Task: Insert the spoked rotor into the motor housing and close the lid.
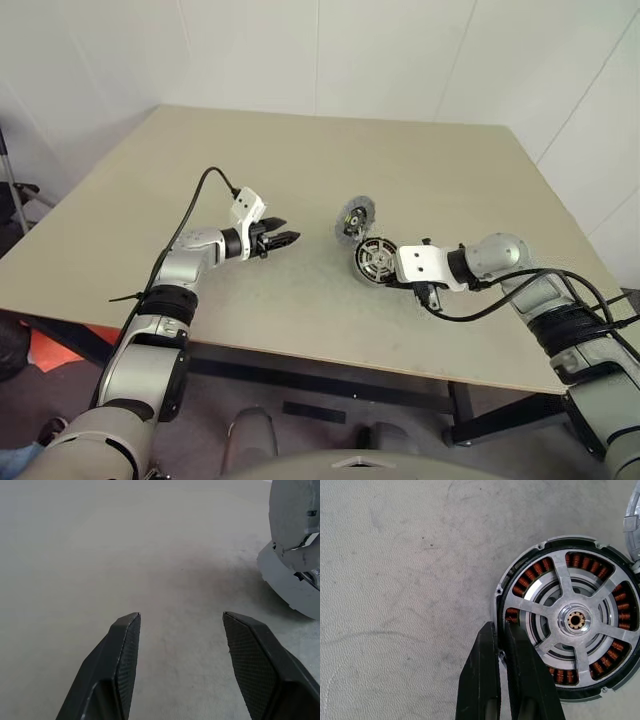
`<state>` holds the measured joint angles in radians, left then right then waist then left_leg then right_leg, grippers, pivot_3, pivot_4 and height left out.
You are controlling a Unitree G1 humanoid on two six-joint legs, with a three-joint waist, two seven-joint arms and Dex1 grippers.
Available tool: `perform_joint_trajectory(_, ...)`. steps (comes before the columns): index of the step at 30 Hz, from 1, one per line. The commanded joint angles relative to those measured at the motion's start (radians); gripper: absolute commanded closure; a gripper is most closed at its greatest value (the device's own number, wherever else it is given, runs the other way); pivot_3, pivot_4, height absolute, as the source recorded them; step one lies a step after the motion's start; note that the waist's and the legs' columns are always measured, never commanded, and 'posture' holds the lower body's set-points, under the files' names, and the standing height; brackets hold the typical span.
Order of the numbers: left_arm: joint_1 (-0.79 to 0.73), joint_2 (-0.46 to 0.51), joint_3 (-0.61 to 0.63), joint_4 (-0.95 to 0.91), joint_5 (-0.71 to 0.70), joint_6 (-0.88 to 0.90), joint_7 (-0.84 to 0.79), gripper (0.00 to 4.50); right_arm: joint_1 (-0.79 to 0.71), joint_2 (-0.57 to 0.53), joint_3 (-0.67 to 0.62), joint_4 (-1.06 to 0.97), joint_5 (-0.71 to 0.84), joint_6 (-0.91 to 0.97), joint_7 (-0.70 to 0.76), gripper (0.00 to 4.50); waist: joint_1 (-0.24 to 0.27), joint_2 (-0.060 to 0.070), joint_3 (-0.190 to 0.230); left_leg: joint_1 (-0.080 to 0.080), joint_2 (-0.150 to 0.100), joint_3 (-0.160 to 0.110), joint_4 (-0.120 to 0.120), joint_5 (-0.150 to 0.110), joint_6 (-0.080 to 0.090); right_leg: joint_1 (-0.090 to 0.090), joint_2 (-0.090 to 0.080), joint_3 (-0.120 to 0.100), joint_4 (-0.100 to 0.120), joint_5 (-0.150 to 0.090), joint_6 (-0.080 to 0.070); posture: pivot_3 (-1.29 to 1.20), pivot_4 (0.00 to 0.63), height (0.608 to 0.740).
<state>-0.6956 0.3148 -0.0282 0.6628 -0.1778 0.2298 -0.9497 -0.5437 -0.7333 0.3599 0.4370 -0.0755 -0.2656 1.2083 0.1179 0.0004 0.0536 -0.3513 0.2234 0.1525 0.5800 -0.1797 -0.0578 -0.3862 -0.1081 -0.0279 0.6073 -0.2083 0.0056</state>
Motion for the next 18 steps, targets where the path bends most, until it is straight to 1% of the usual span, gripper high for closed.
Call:
perform_joint_trajectory(1, 0.003, 0.004, 0.014, -0.052, -0.016, 0.0, 0.008, 1.73, -0.008, 0.016, -0.057, 0.078, 0.009, 0.116, -0.052, 4.47, -0.004, -0.001, 0.0, 0.001, 0.0, 0.0, 0.0, 0.0, 0.0, 0.001, 0.0, 0.0, -0.001, -0.001, 0.001, 0.0, 0.0, 0.74)
perform_joint_trajectory(3, 0.009, 0.003, 0.014, -0.057, -0.016, 0.0, 0.012, 1.73, -0.024, 0.037, -0.095, 0.045, 0.075, 0.261, -0.03, 4.47, -0.01, -0.001, 0.001, 0.0, -0.001, 0.0, 0.0, 0.0, 0.0, 0.001, 0.0, 0.001, -0.001, -0.001, 0.002, 0.0, 0.0, 0.74)
perform_joint_trajectory(7, 0.02, 0.002, 0.015, -0.068, -0.017, 0.001, 0.02, 1.73, -0.002, 0.063, -0.161, -0.079, 0.232, 0.609, 0.01, 4.47, -0.008, 0.001, 0.003, -0.001, -0.001, 0.0, -0.001, 0.0, 0.0, 0.0, 0.0, 0.001, -0.001, -0.001, 0.002, 0.0, 0.0, 0.74)
perform_joint_trajectory(9, 0.029, 0.002, 0.015, -0.077, -0.019, 0.003, 0.024, 1.73, -0.017, 0.077, -0.172, -0.236, 0.29, 0.853, -0.031, 4.47, -0.004, 0.001, 0.003, -0.002, -0.001, 0.0, -0.003, 0.0, 0.0, 0.0, 0.0, 0.001, -0.001, -0.001, 0.002, 0.0, 0.0, 0.74)
perform_joint_trajectory(10, 0.035, 0.003, 0.016, -0.082, -0.019, 0.004, 0.026, 1.73, -0.058, 0.1, -0.177, -0.344, 0.334, 1.031, -0.071, 4.47, -0.002, 0.002, 0.004, -0.003, 0.0, 0.0, -0.003, 0.0, 0.0, -0.001, 0.0, 0.0, 0.0, 0.0, 0.001, 0.0, 0.0, 0.74)
perform_joint_trajectory(12, 0.045, 0.003, 0.015, -0.094, -0.021, 0.009, 0.029, 1.73, -0.12, 0.134, -0.196, -0.483, 0.404, 1.283, -0.127, 4.47, -0.004, 0.005, 0.005, -0.004, 0.001, -0.001, -0.003, 0.001, -0.001, -0.004, 0.001, 0.001, 0.001, 0.004, -0.006, 0.0, 0.0, 0.74)
perform_joint_trajectory(13, 0.052, 0.003, 0.015, -0.102, -0.022, 0.012, 0.03, 1.73, -0.158, 0.164, -0.231, -0.524, 0.451, 1.418, -0.153, 4.47, -0.009, 0.004, 0.005, -0.006, 0.001, -0.001, -0.003, 0.003, -0.002, -0.009, 0.002, 0.001, 0.004, 0.005, -0.008, 0.0, 0.0, 0.74)
perform_joint_trajectory(15, 0.062, 0.004, 0.015, -0.115, -0.023, 0.018, 0.033, 1.73, -0.2, 0.206, -0.287, -0.566, 0.509, 1.592, -0.196, 4.47, -0.012, 0.005, 0.005, -0.015, 0.002, -0.002, -0.004, 0.005, -0.005, -0.021, 0.003, 0.0, 0.008, 0.006, -0.009, 0.0, 0.0, 0.74)
perform_joint_trajectory(17, 0.074, 0.004, 0.014, -0.133, -0.024, 0.026, 0.035, 1.73, -0.261, 0.294, -0.386, -0.537, 0.53, 1.776, -0.266, 4.47, -0.009, 0.005, 0.005, -0.025, 0.003, -0.002, -0.006, 0.007, -0.006, -0.032, 0.007, 0.0, 0.009, 0.005, -0.01, 0.0, 0.0, 0.74)
perform_joint_trajectory(18, 0.081, 0.005, 0.013, -0.144, -0.025, 0.032, 0.036, 1.73, -0.289, 0.334, -0.43, -0.506, 0.53, 1.837, -0.309, 4.47, -0.007, 0.005, 0.005, -0.027, 0.005, -0.002, -0.006, 0.007, -0.005, -0.034, 0.01, 0.0, 0.009, 0.005, -0.011, 0.0, 0.0, 0.74)
